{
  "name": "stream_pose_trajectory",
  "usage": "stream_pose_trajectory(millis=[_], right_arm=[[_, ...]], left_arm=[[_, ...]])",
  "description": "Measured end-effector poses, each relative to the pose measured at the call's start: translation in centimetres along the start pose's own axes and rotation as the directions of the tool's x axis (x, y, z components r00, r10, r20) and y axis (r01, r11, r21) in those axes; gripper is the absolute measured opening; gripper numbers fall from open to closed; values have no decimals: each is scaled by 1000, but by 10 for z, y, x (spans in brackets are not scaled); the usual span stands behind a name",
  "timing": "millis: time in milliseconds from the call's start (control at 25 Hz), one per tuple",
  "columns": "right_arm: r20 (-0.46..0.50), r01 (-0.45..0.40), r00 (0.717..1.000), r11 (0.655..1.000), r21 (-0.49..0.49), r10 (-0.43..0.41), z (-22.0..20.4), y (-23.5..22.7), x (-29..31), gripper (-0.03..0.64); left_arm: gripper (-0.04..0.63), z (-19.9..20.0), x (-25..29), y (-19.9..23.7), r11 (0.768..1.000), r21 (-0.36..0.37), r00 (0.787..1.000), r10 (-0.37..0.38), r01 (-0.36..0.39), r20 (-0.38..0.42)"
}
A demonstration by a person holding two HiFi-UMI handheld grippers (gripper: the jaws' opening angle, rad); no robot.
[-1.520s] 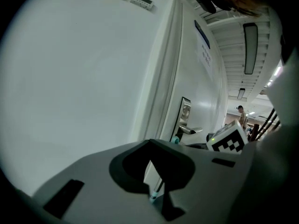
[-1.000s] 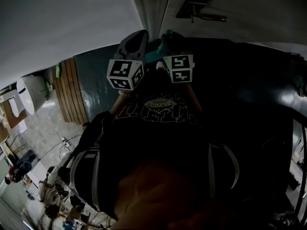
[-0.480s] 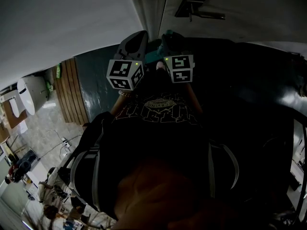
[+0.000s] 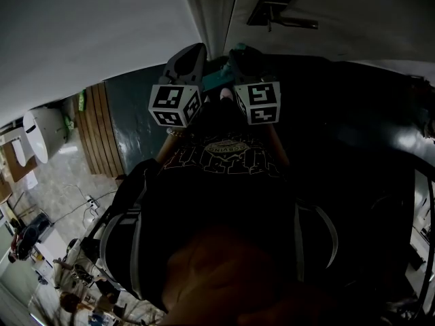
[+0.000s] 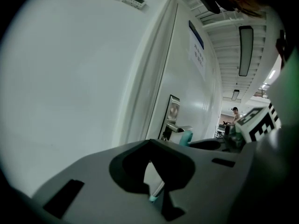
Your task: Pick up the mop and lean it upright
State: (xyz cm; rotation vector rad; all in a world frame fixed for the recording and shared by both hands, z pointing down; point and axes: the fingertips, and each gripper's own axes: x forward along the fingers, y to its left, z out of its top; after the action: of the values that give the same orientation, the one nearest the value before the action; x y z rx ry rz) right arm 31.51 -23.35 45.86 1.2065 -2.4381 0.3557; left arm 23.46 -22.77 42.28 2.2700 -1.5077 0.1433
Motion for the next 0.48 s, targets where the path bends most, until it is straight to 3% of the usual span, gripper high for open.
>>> stream_pose_trajectory(millis=[240, 480], right_arm=[[52, -32, 998, 999, -12, 33, 46, 2, -29, 110], [76, -52, 996, 998, -23, 54, 60, 6, -36, 110]], left_arm=[[46, 6, 0, 0, 1000, -2, 1000, 3, -3, 13], [46, 10, -2, 2, 1000, 4, 999, 13, -13, 30]])
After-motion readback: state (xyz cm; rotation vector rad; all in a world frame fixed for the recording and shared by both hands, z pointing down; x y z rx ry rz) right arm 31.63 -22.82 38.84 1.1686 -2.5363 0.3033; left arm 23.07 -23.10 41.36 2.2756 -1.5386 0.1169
